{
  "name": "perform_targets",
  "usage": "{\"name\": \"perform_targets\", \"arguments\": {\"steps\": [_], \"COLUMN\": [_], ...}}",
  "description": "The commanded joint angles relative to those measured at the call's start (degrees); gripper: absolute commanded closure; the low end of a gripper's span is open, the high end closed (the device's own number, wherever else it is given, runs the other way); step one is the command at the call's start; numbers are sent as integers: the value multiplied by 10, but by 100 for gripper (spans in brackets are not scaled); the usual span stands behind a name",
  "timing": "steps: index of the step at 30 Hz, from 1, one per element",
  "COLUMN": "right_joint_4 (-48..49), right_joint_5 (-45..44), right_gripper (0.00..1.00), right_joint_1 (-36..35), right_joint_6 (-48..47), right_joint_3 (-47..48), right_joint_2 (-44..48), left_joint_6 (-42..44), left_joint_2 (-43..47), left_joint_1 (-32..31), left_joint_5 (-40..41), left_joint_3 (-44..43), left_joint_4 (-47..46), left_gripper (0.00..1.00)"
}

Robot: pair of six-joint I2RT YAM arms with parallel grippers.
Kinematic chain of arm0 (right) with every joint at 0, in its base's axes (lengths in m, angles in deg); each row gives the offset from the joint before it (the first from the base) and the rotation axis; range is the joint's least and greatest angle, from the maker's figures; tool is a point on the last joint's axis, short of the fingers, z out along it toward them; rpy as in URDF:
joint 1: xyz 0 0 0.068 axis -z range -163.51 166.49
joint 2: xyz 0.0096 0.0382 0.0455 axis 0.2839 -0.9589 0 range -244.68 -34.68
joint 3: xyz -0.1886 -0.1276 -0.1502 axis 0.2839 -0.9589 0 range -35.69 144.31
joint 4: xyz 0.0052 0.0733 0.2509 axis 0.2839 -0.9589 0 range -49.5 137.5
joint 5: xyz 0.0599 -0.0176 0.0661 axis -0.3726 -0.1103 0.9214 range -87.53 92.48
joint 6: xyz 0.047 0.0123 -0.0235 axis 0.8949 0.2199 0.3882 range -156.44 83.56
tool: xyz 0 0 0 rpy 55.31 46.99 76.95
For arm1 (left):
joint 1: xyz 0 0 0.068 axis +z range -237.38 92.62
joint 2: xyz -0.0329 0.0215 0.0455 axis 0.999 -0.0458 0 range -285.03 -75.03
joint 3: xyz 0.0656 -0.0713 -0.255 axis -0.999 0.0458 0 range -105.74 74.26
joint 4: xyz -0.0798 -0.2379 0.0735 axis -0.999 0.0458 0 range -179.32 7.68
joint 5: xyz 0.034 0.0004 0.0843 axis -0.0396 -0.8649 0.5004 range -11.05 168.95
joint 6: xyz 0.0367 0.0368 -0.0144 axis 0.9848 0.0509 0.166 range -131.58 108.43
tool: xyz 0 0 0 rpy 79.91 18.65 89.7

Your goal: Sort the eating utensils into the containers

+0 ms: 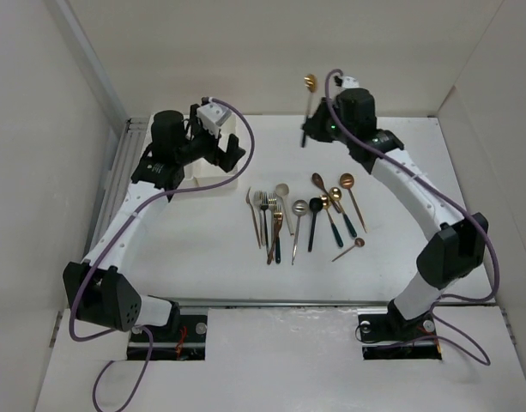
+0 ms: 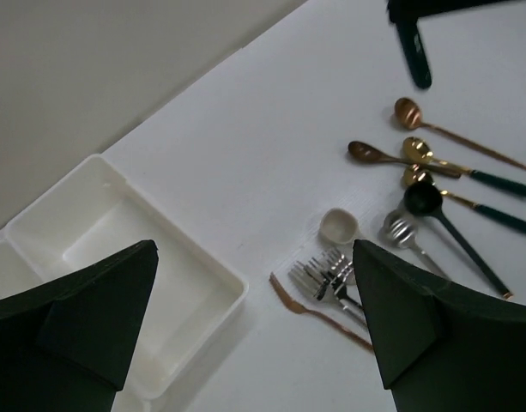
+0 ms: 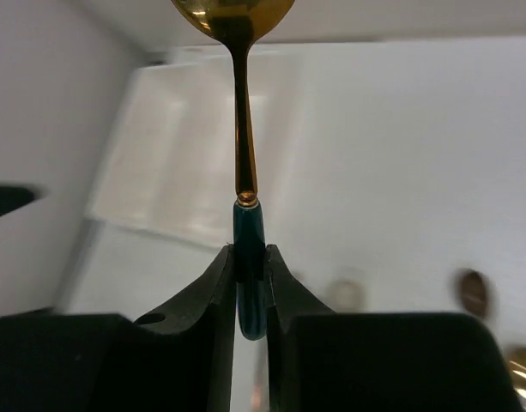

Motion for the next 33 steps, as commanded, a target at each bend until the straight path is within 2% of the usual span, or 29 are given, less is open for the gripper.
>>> {"name": "perform_targets", "arguments": {"steps": [1, 2, 6, 16, 19, 24, 25, 28, 29, 32, 33], "right_joint_4": [150, 183, 211, 233, 245, 250, 250, 250, 250, 250, 250], "right_joint_5": [100, 124, 208, 220, 233, 234, 240, 240, 240, 240, 240], "right_gripper": [100, 100, 100, 100, 100, 100, 100, 100, 100, 100, 100], "right_joint_1": [-69, -78, -115, -139, -145, -161, -161, -161, -161, -161, -161], "right_joint_6": [80, 86, 95, 95, 106, 106, 106, 106, 106, 106, 106], "right_joint_3": [21, 38, 87, 88, 88, 88, 88, 82, 82, 82, 82], "right_joint_2": [7, 0, -38, -46, -46, -46, -46, -46, -46, -52, -52], "left_joint_6": [-89, -103, -169, -225, -225, -239, -239, -245, -245, -253, -253], "left_joint_2": [-11, -11, -16, -16, -28, -50, -50, -50, -50, -50, -50], "left_joint_1": [2, 2, 2, 2, 2, 7, 7, 13, 13, 13, 19], "left_joint_5": [-73, -85, -133, -170, -170, -165, -165, -159, -159, -153, -153], "left_joint_3": [-52, -64, -70, -58, -64, -74, -74, -74, -74, -74, -74], "left_joint_4": [-22, -23, -66, -117, -117, -95, -95, -95, -95, -95, -95], "left_gripper": [4, 4, 1, 4, 12, 40, 51, 69, 80, 98, 100]}}
